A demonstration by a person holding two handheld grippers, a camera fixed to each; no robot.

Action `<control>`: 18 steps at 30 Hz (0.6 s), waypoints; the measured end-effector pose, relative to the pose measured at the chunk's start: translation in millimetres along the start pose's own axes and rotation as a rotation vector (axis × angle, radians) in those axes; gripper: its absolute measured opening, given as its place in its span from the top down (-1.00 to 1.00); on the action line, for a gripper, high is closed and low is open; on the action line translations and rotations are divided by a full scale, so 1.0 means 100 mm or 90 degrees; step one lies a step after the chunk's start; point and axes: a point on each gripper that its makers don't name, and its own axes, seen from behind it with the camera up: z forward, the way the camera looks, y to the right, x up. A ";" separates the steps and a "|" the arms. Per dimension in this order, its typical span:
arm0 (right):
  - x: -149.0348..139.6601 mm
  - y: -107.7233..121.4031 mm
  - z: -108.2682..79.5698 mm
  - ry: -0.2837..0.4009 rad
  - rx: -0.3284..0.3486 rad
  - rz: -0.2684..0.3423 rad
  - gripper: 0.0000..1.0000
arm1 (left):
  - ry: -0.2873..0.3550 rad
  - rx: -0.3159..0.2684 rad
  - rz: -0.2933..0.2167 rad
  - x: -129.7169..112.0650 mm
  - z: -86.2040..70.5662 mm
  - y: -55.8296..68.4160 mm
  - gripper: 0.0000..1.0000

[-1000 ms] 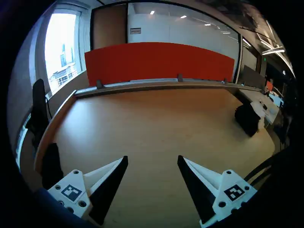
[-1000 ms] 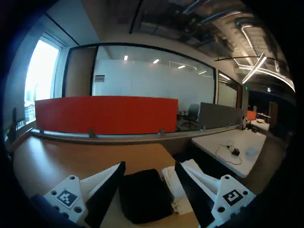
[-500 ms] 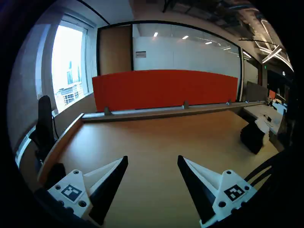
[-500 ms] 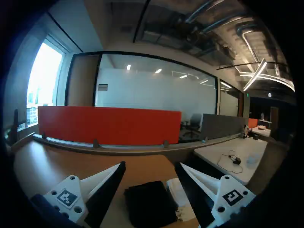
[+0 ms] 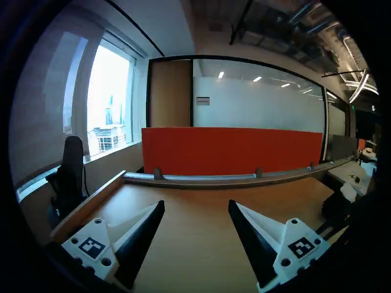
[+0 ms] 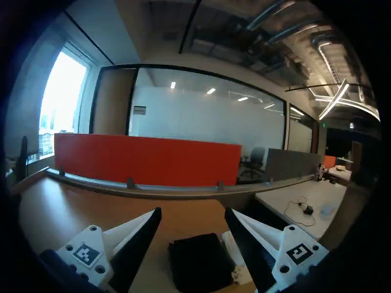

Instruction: Fold towel

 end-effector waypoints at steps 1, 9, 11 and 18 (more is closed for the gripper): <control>0.01 -0.04 0.00 0.001 0.004 0.002 -1.00 | 0.002 0.002 -0.001 0.01 0.01 -0.02 -0.93; 0.17 -0.43 0.03 0.018 0.041 0.012 -1.00 | 0.016 0.011 0.000 0.09 0.06 -0.15 -0.94; 0.22 -0.54 0.04 0.022 0.051 0.016 -1.00 | 0.020 0.010 -0.003 0.12 0.08 -0.17 -0.94; 0.34 -0.99 0.08 0.029 0.093 0.027 -1.00 | 0.033 0.004 0.008 0.21 0.15 -0.22 -0.94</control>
